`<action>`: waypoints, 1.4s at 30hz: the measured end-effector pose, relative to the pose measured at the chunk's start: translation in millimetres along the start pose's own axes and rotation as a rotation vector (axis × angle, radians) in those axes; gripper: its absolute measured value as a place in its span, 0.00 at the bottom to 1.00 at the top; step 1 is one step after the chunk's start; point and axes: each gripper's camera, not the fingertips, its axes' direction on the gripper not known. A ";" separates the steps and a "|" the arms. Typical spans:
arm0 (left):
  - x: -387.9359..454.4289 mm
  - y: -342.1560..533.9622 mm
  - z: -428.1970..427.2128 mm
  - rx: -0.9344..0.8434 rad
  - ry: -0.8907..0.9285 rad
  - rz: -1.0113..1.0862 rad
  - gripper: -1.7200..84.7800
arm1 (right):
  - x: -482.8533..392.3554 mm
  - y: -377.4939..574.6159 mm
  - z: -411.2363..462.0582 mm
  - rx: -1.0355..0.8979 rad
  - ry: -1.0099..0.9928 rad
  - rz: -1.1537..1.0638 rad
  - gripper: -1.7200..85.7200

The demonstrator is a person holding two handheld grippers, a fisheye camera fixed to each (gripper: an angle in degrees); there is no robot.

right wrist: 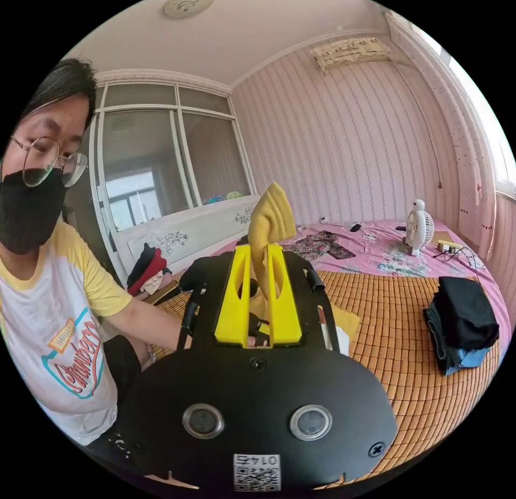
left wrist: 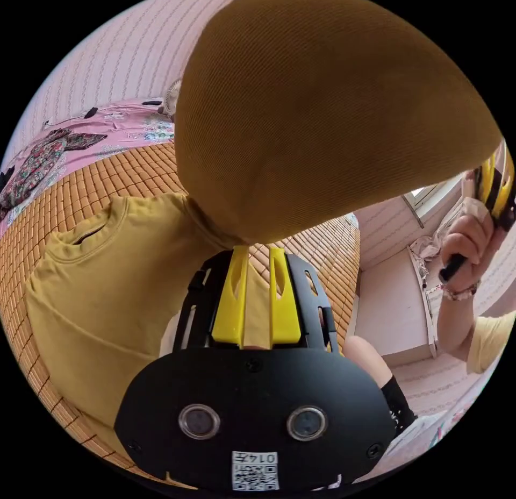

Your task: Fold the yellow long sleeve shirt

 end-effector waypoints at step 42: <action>-65.6 254.3 -226.9 -0.026 -0.186 -0.464 0.08 | -114.1 136.4 202.4 -0.779 -0.094 -0.212 0.15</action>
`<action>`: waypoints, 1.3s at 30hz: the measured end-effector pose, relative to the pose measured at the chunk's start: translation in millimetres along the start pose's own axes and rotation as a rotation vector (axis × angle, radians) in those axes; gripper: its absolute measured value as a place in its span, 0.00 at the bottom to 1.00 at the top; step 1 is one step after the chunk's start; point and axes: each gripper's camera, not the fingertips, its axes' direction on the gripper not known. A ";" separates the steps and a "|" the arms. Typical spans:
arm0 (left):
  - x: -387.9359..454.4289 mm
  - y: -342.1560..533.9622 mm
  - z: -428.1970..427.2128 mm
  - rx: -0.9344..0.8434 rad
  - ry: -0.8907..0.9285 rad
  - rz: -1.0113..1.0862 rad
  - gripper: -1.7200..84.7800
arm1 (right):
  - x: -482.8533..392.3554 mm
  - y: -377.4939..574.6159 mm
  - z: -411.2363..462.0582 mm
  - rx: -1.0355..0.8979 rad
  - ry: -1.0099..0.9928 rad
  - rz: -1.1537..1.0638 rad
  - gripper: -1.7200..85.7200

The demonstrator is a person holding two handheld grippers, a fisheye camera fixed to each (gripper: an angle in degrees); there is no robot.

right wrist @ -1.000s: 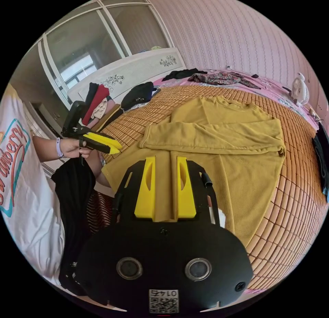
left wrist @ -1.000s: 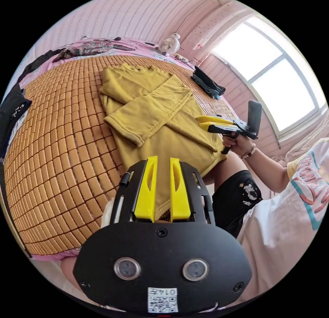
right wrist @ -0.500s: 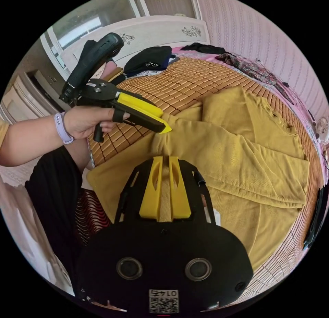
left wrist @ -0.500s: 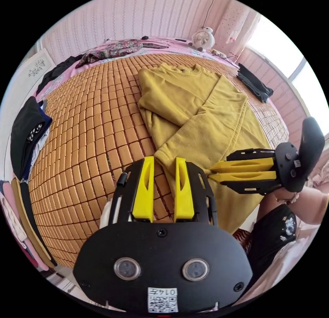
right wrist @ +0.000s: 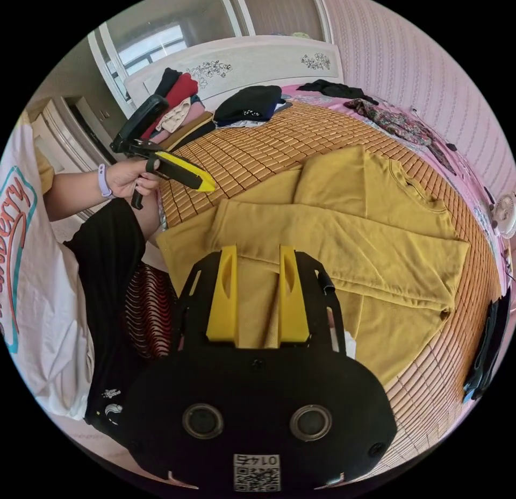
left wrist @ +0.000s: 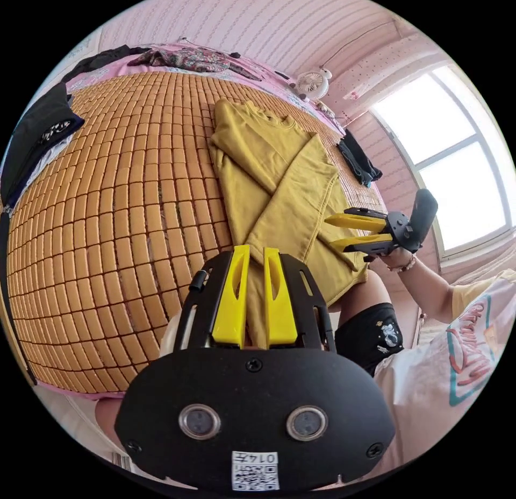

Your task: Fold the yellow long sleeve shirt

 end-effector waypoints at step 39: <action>0.9 -55.7 -67.2 0.149 -0.009 0.399 0.07 | 143.4 46.1 -135.4 0.203 0.214 0.298 0.04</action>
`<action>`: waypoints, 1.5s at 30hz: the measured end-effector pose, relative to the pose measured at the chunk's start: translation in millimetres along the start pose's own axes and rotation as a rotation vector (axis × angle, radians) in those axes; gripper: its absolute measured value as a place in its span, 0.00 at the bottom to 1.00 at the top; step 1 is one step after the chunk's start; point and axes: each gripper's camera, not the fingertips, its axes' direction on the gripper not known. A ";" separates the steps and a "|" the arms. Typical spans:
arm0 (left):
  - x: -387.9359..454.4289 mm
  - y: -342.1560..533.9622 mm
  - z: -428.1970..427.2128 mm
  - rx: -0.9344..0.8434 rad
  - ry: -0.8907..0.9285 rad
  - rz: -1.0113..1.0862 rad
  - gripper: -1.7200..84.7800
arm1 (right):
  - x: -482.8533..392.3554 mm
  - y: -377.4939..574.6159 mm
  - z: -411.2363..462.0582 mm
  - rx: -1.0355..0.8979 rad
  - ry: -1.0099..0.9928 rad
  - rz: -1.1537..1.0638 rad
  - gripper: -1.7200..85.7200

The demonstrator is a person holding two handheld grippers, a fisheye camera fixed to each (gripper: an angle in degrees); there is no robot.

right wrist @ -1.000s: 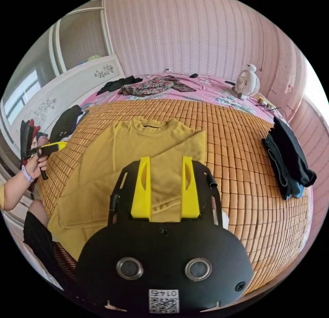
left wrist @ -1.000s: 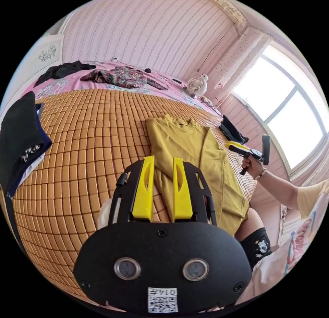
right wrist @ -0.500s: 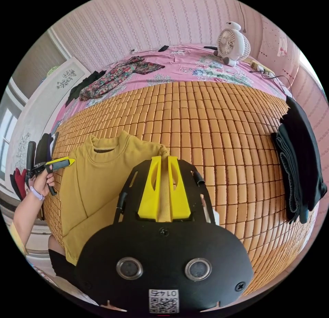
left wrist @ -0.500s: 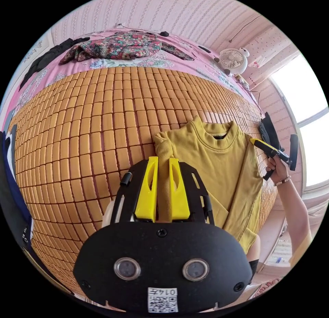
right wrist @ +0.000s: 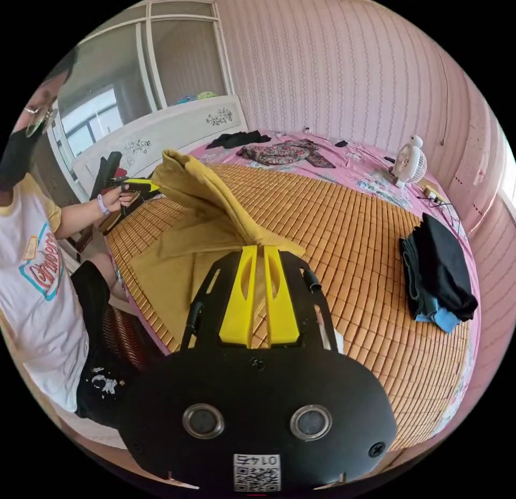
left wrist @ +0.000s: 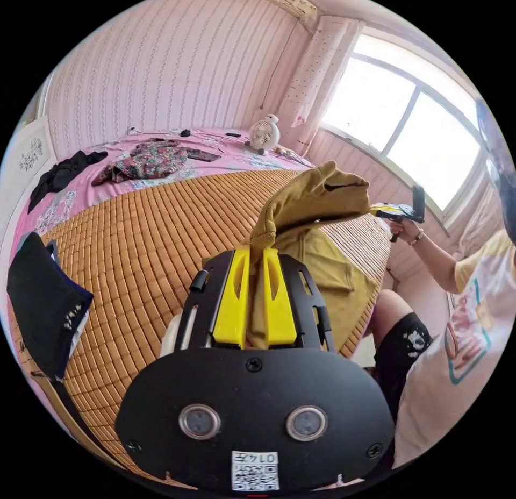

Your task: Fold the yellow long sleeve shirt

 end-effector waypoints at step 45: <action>127.0 165.1 67.2 -0.230 -0.074 -0.191 0.01 | -209.9 -122.7 240.4 -0.594 0.052 -0.059 0.01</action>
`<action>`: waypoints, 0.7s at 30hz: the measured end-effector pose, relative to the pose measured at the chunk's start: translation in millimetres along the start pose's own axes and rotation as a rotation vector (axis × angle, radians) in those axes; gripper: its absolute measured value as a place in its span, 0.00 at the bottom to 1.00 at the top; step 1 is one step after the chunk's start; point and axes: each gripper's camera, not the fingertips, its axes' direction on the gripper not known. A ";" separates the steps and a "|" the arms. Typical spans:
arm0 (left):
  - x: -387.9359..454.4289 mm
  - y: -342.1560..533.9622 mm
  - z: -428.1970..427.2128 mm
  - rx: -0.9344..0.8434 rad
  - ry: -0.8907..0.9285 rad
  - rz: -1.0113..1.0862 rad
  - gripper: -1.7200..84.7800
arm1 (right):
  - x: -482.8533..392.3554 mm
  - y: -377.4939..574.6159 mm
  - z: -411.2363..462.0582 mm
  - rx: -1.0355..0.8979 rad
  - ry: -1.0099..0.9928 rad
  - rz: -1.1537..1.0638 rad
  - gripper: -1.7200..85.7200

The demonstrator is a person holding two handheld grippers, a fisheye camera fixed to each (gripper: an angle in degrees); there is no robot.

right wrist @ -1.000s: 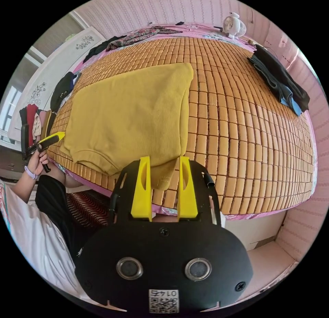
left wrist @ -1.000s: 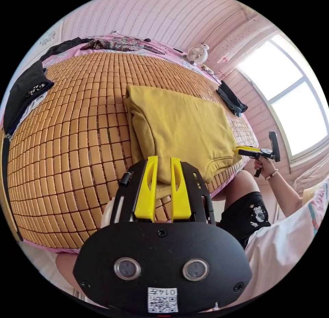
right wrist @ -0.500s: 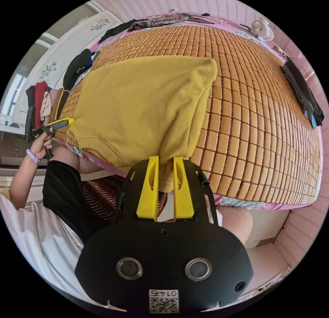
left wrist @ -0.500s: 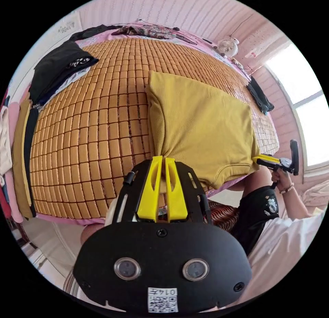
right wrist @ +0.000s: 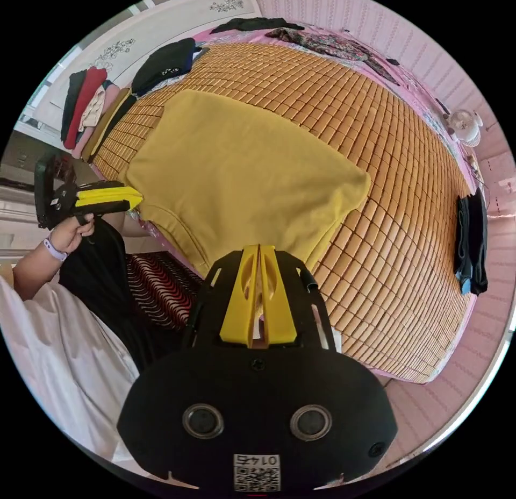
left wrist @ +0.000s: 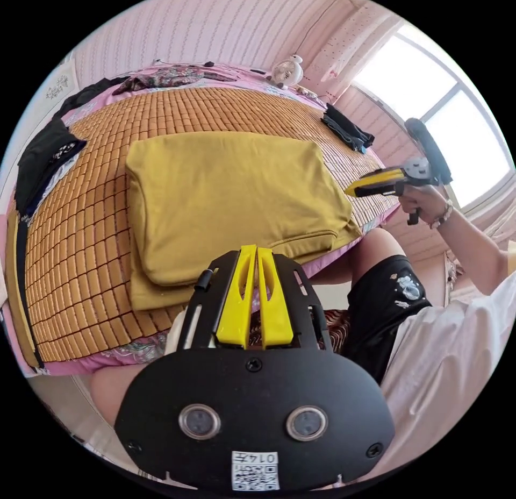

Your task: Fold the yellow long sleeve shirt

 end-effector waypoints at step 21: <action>33.1 13.8 81.9 -0.070 -0.062 0.186 0.01 | -38.5 -259.0 89.3 -0.371 0.196 -0.269 0.01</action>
